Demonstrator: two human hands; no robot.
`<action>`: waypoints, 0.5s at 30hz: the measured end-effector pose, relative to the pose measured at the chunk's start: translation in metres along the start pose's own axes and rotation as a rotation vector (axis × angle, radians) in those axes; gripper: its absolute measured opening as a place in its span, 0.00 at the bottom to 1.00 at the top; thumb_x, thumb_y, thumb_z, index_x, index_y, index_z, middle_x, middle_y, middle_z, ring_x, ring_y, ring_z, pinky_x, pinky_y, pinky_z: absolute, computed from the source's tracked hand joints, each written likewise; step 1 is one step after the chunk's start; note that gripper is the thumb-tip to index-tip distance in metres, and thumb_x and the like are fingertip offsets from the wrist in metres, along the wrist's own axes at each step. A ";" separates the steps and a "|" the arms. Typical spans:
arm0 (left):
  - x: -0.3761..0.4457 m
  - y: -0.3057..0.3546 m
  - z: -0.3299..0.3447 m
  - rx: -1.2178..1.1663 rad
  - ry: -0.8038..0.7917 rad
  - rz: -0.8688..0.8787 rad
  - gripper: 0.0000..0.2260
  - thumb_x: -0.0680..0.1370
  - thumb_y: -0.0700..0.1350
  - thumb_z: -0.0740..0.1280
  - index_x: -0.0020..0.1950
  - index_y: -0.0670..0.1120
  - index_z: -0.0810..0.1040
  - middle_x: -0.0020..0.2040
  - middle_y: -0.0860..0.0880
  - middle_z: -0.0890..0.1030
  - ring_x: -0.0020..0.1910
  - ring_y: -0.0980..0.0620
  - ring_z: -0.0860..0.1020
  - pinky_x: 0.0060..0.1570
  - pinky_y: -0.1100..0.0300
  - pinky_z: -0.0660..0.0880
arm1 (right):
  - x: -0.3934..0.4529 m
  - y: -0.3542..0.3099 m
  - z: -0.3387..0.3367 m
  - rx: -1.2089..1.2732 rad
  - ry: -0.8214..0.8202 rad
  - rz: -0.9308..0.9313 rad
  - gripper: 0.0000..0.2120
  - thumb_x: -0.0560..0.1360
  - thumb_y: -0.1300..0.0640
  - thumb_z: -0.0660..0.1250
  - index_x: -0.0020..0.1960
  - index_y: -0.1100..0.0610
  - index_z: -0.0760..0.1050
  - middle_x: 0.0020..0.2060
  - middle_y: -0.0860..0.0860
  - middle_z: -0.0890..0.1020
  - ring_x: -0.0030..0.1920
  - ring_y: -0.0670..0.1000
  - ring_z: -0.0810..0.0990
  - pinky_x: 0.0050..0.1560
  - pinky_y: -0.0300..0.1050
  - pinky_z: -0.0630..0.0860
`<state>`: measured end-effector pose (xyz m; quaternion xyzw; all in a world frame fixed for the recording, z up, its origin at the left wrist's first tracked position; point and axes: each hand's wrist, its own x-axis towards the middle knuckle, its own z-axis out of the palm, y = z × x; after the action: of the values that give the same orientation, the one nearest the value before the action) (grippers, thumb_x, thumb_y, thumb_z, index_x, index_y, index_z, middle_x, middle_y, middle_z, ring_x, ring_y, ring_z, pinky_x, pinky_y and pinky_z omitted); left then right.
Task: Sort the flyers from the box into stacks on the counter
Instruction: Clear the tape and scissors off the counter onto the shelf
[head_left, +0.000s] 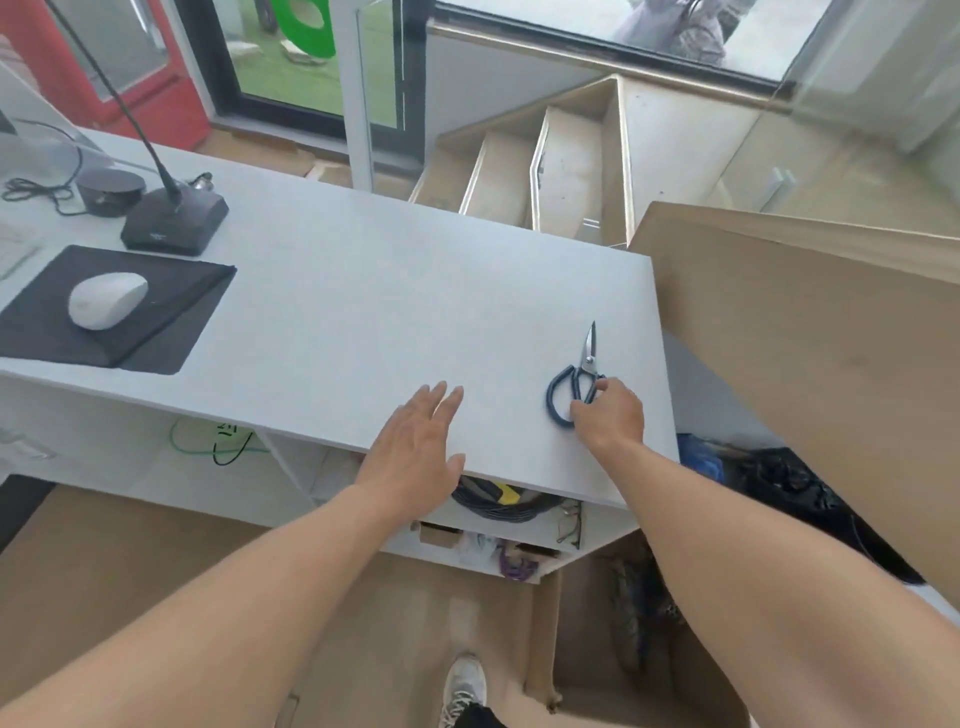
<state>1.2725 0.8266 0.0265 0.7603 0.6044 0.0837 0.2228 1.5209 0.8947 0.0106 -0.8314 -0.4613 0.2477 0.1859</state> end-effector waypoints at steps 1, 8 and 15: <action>0.006 0.003 0.001 -0.001 0.003 -0.015 0.34 0.83 0.51 0.60 0.83 0.50 0.45 0.83 0.51 0.47 0.82 0.52 0.45 0.80 0.54 0.46 | 0.007 -0.002 0.001 -0.002 -0.012 0.015 0.21 0.75 0.58 0.70 0.67 0.58 0.71 0.60 0.56 0.78 0.58 0.58 0.78 0.55 0.48 0.75; 0.010 0.022 0.003 -0.039 0.004 -0.055 0.34 0.84 0.51 0.60 0.83 0.50 0.43 0.83 0.51 0.45 0.82 0.53 0.44 0.80 0.56 0.44 | 0.013 -0.028 0.001 -0.225 -0.166 0.088 0.25 0.70 0.58 0.72 0.64 0.61 0.68 0.59 0.56 0.79 0.60 0.59 0.79 0.56 0.48 0.78; -0.021 -0.005 -0.012 -0.031 0.026 -0.033 0.33 0.83 0.50 0.60 0.83 0.49 0.45 0.83 0.50 0.47 0.82 0.53 0.45 0.79 0.58 0.43 | -0.051 -0.047 0.032 -0.198 -0.169 -0.024 0.19 0.71 0.57 0.69 0.60 0.59 0.70 0.52 0.53 0.79 0.51 0.57 0.80 0.45 0.47 0.75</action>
<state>1.2582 0.8106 0.0384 0.7455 0.6185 0.0990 0.2280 1.4478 0.8774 0.0225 -0.8162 -0.5076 0.2677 0.0663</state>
